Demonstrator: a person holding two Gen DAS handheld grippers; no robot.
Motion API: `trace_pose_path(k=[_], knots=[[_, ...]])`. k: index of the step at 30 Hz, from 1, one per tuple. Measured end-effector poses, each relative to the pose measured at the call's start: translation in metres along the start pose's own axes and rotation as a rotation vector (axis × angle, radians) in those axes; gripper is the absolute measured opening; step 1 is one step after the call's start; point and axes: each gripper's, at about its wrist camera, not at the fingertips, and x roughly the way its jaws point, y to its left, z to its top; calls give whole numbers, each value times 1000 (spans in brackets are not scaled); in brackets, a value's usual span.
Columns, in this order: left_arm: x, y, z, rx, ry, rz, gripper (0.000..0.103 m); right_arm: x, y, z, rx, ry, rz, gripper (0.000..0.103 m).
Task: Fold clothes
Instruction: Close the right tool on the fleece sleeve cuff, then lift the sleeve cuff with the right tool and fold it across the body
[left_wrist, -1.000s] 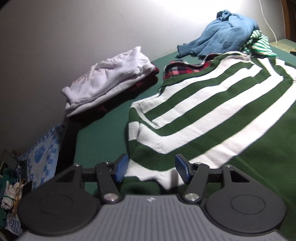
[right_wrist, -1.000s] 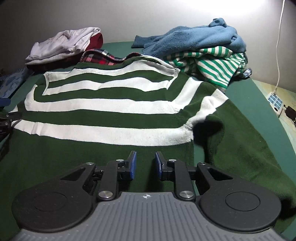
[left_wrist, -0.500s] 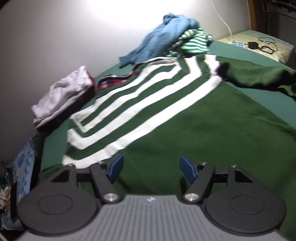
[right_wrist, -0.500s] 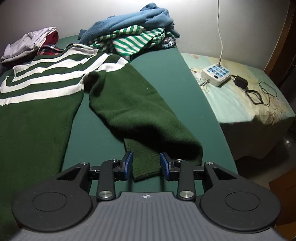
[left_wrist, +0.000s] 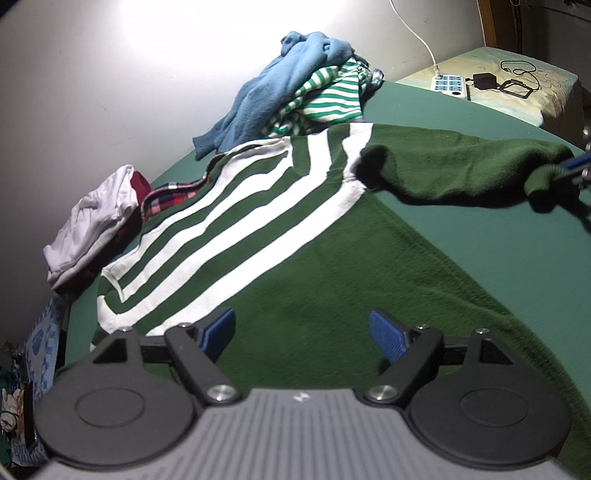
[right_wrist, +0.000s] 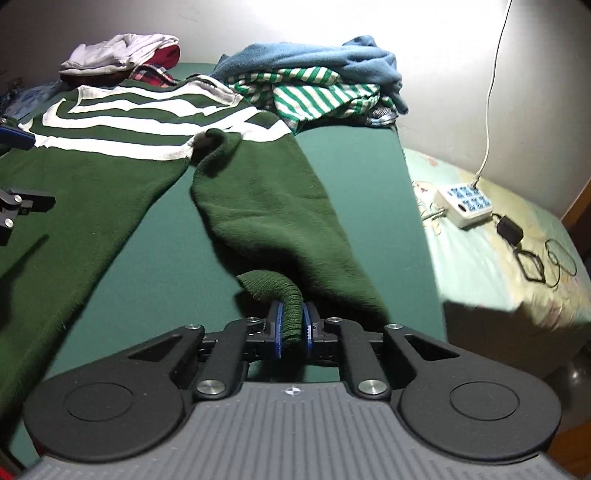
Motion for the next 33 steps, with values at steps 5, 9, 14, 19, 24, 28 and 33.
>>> trace_pose_path(k=[5, 9, 14, 19, 24, 28, 33], knots=[[0, -16, 8, 2, 3, -14, 84, -7, -31, -12, -192, -11, -99, 10], [0, -22, 13, -6, 3, -29, 86, 1, -56, -27, -310, 13, -203, 10], [0, -29, 16, 4, 8, -48, 87, 3, -73, -35, -350, 16, -279, 10], [2, -35, 19, 15, 14, -97, 87, -20, -94, -21, -152, -33, -218, 10], [0, -42, 25, 31, -4, -152, 89, -12, -98, -24, -250, -40, -378, 10], [-2, -50, 30, 70, -23, -163, 89, -2, -101, -15, -196, -62, -335, 10], [-8, -60, 44, 174, -72, -152, 89, -8, -94, 9, -164, -137, -229, 11]])
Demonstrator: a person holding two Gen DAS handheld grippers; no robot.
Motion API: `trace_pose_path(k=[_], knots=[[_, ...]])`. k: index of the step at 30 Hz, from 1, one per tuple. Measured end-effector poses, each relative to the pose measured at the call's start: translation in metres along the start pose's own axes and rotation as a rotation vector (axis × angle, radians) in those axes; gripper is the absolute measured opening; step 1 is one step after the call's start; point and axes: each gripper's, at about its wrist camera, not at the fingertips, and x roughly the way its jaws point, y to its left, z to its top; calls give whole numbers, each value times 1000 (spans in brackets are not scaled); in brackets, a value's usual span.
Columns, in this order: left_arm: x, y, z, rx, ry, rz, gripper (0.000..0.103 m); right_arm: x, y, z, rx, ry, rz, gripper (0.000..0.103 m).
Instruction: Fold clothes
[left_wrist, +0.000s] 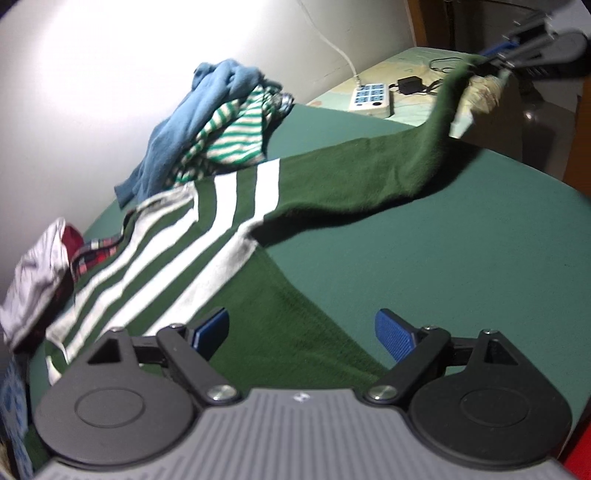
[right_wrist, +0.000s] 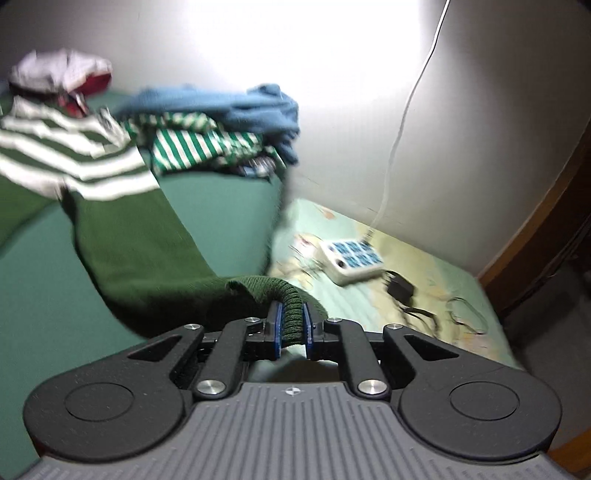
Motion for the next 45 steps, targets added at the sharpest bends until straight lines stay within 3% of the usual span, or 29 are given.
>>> trace_pose_path(k=[3, 7, 11, 16, 20, 23, 25, 28, 32, 36, 39, 42, 45], knots=[[-1, -6, 15, 66, -43, 4, 91, -2, 1, 15, 29, -47, 58, 11], [5, -20, 34, 139, -101, -25, 92, -3, 21, 34, -47, -65, 199, 11], [23, -48, 49, 312, -165, 37, 87, -9, 40, 50, -164, -84, 263, 11], [41, -66, 78, 367, -226, 27, 88, -25, 34, 67, -274, -87, 278, 11], [42, -83, 99, 380, -298, -11, 92, -30, 13, 75, -233, -59, 285, 11], [51, -99, 106, 431, -336, 19, 92, -33, 3, 76, -199, -45, 305, 11], [59, -110, 107, 483, -352, 62, 83, -35, -4, 77, -162, -41, 324, 11], [72, -118, 108, 514, -342, 89, 55, -36, -13, 75, -122, -33, 345, 11], [79, -119, 113, 502, -353, 124, 23, -40, -26, 68, -38, -68, 366, 11], [75, -115, 122, 457, -349, 101, 20, -43, -39, 61, 47, -103, 386, 16], [74, -109, 129, 399, -333, 64, 23, -45, -49, 56, 111, -129, 401, 34], [78, -85, 141, 227, -275, -36, 22, -55, -83, 44, 375, -234, 420, 37], [78, -49, 146, 37, -241, -120, 19, -46, -98, 23, 565, -201, 393, 38]])
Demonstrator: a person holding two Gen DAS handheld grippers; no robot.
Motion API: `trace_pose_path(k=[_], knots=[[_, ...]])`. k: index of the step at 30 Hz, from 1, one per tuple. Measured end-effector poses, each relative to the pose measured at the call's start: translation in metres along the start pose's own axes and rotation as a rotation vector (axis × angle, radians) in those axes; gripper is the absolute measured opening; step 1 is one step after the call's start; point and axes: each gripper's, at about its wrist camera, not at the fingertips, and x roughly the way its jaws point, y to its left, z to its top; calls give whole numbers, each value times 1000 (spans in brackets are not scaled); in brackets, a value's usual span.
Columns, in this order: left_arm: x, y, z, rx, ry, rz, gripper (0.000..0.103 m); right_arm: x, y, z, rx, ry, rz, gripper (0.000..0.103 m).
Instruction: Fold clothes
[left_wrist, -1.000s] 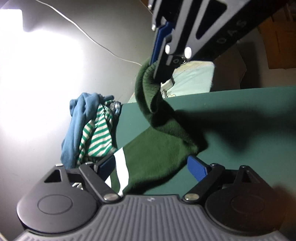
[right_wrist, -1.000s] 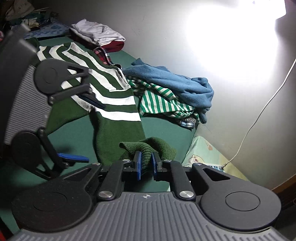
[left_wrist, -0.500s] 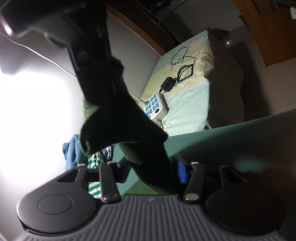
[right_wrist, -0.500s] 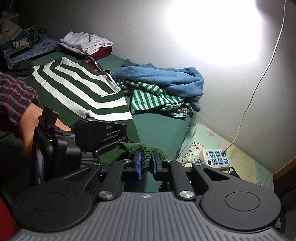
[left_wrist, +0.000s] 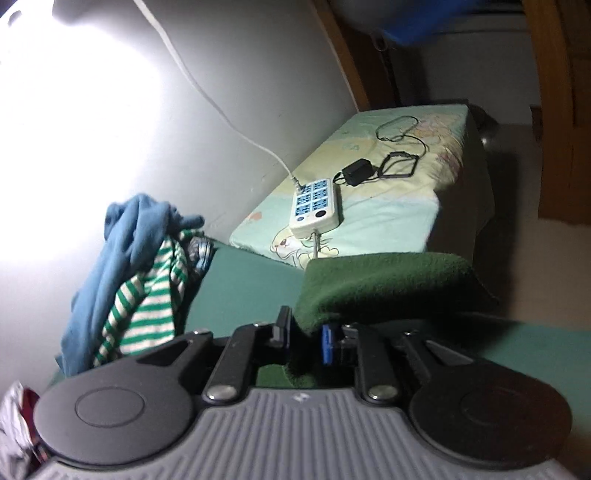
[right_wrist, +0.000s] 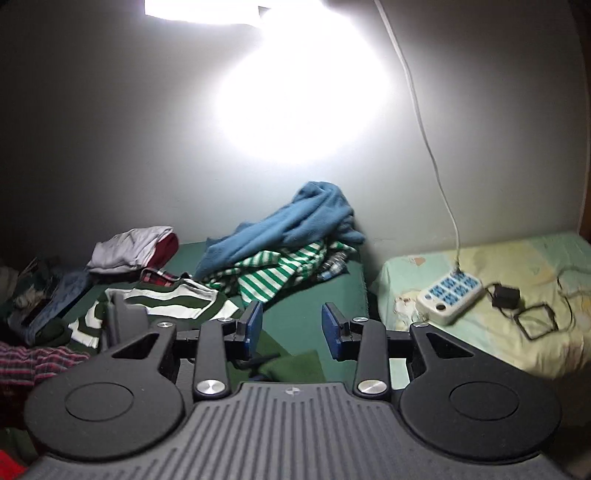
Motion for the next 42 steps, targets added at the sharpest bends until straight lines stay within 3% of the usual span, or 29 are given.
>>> trace_pose_path(k=[2, 5, 7, 10, 15, 17, 20, 21, 22, 25, 29, 35, 42], knots=[[-3, 24, 2, -133, 13, -39, 19, 7, -13, -15, 98, 44, -43, 39], [-10, 50, -7, -262, 16, -81, 18, 25, -25, -43, 253, 136, 13, 40], [-13, 60, -13, -303, 26, -86, 18, 37, -18, -55, 253, 169, 33, 40], [-15, 70, -20, -318, 43, -69, 18, 50, 9, -58, 65, 168, 2, 40], [-20, 73, -23, -301, 43, -70, 19, 69, 38, -55, -264, 153, 13, 53], [-21, 74, -23, -301, 41, -66, 19, 84, 38, -56, -287, 189, 32, 50], [-23, 76, -25, -298, 40, -50, 21, 103, 34, -54, -282, 249, 71, 37], [-23, 77, -26, -291, 40, -40, 22, 106, 32, -53, -254, 272, 92, 11], [-25, 77, -28, -278, 38, -22, 27, 110, 30, -51, -226, 294, 112, 5], [-33, 76, -35, -220, 25, 33, 52, 104, 32, -34, -192, 282, 139, 5], [-58, 63, -48, -91, -7, 86, 77, 95, 29, 3, -76, 240, 203, 5], [-77, 14, -51, 169, -104, 185, 86, 98, 33, 44, 136, 283, 352, 5], [-71, -5, -29, 243, -190, 272, 89, 92, 37, 65, 236, 305, 450, 5]])
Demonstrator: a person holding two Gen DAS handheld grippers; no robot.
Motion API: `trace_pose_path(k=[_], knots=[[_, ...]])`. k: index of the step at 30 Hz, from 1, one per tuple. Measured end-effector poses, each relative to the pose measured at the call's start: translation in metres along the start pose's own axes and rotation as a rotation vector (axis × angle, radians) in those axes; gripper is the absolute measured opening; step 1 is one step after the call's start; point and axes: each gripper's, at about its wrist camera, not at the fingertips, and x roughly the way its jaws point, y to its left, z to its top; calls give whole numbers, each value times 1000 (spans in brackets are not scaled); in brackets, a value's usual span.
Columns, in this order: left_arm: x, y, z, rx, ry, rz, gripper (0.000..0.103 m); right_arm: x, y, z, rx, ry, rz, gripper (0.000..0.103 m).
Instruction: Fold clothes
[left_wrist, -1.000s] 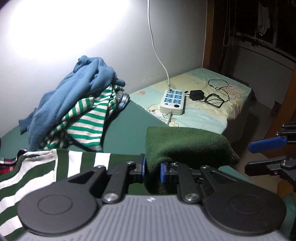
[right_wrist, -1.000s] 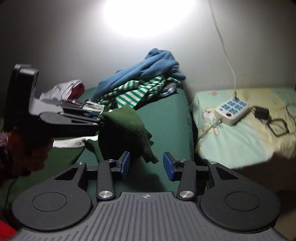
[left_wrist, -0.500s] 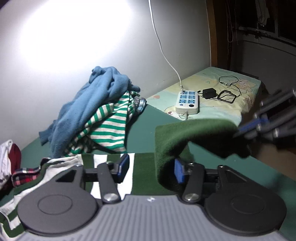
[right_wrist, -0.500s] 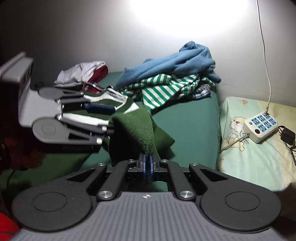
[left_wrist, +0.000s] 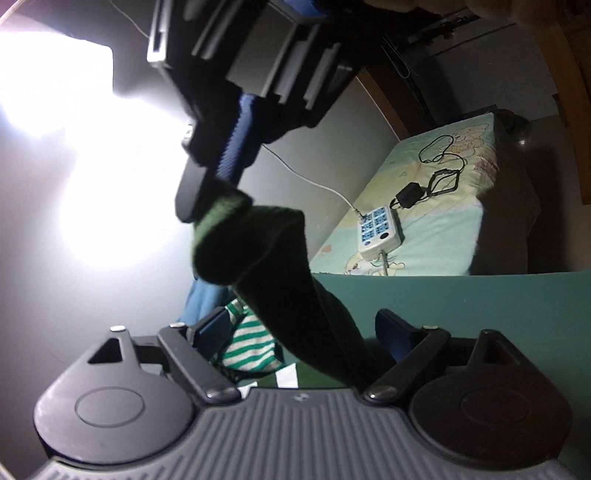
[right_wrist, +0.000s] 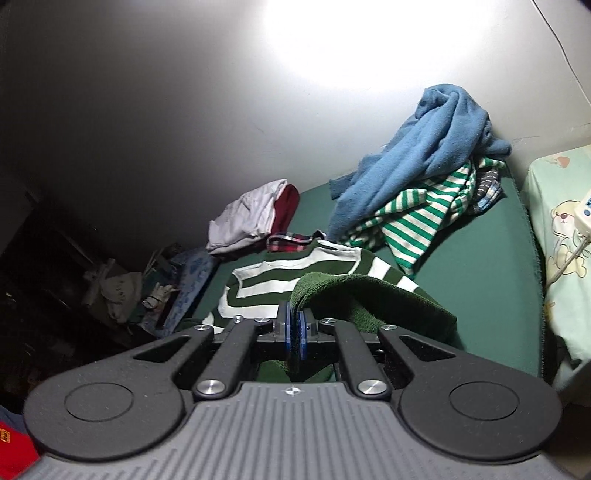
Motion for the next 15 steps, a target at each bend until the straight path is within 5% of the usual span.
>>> trace_pose_path(k=[6, 7, 11, 15], knots=[[-7, 8, 25, -6, -77, 58, 96, -7, 11, 14, 74, 11, 94, 5], [-8, 9, 27, -8, -77, 67, 92, -7, 10, 14, 101, 9, 115, 6], [-8, 16, 27, -18, -49, 88, 45, -6, 6, 12, 180, -4, 151, 6], [-12, 23, 20, -53, -7, 75, 36, -4, 7, 8, 178, -6, 133, 9]])
